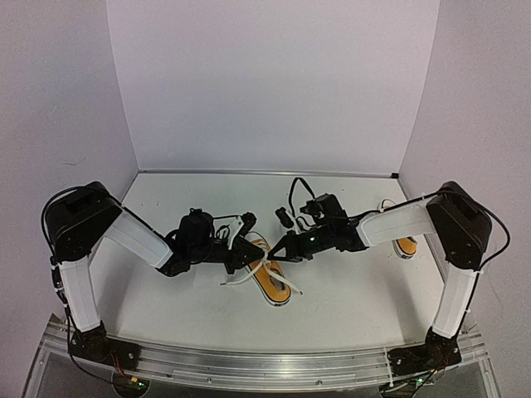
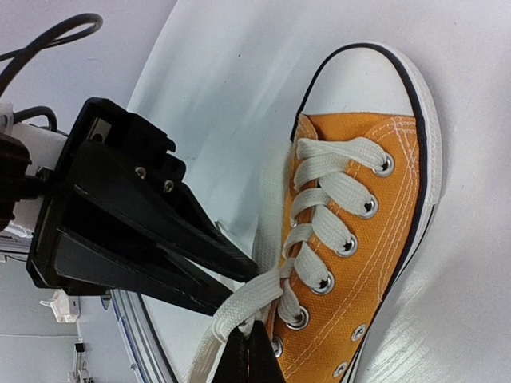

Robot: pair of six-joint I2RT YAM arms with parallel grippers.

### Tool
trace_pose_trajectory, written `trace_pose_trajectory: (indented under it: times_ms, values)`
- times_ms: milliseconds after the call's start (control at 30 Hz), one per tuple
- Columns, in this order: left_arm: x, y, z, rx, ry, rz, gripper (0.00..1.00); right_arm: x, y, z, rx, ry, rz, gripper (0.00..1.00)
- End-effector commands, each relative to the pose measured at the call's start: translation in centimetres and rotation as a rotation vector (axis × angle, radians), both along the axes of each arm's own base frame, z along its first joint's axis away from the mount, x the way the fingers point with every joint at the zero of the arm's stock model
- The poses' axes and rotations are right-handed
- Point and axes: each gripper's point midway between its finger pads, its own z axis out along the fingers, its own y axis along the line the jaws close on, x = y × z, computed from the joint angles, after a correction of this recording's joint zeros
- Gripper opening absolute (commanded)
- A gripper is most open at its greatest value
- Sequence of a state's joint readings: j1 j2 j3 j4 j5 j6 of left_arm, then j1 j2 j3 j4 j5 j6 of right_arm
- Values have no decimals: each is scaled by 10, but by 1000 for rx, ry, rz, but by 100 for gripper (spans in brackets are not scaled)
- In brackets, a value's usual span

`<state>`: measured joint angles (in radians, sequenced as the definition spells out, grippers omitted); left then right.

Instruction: Tie the shoes

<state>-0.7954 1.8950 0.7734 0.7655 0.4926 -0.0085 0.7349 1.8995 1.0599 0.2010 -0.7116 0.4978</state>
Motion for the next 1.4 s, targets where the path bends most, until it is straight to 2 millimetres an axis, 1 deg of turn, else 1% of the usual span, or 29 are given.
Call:
trace_pose_trajectory:
  times_ms: [0, 100, 233, 267, 367, 500, 567, 633, 800, 867, 933, 1000, 1067, 1200, 1267, 1367]
  values:
    - [2, 21, 17, 57, -57, 31, 22, 5, -3, 27, 8, -84, -23, 0]
    - [2, 31, 21, 94, -72, 49, 28, 5, -5, 28, -7, -93, -25, 0]
    - [9, 48, 25, 131, -79, 95, 42, 5, -9, 27, -30, -101, -27, 0]
    - [11, 52, 25, 139, -85, 102, 47, 4, -9, 27, -36, -103, -25, 0]
    - [14, 60, 21, 203, -114, 86, 58, 2, -9, 26, -38, -103, -9, 0]
    - [14, 58, 18, 270, -176, 8, 64, -2, -6, 28, -21, -105, 30, 0]
    - [17, 56, 19, 300, -228, -31, 65, -4, -3, 30, -12, -110, 45, 0]
    - [21, 55, 14, 348, -270, -65, 66, -5, 1, 33, 0, -112, 63, 0]
    - [29, 45, 23, 366, -353, -113, 70, -7, 9, 34, 13, -106, 90, 0]
    - [31, 44, 20, 394, -367, -135, 82, -8, 11, 34, 13, -104, 96, 0]
    - [32, 43, 18, 413, -384, -158, 89, -9, 12, 33, 12, -101, 101, 0]
    - [31, 42, 19, 418, -411, -177, 91, -11, 13, 31, 10, -97, 105, 0]
    - [31, 40, 21, 420, -446, -187, 99, -11, 14, 29, 7, -93, 108, 0]
    - [29, 34, 22, 437, -496, -217, 99, -11, 15, 29, 5, -92, 108, 0]
    - [27, 28, 19, 454, -513, -238, 96, -11, 15, 29, 4, -93, 107, 0]
    - [23, 18, 10, 484, -507, -287, 87, -10, 15, 29, 2, -93, 104, 0]
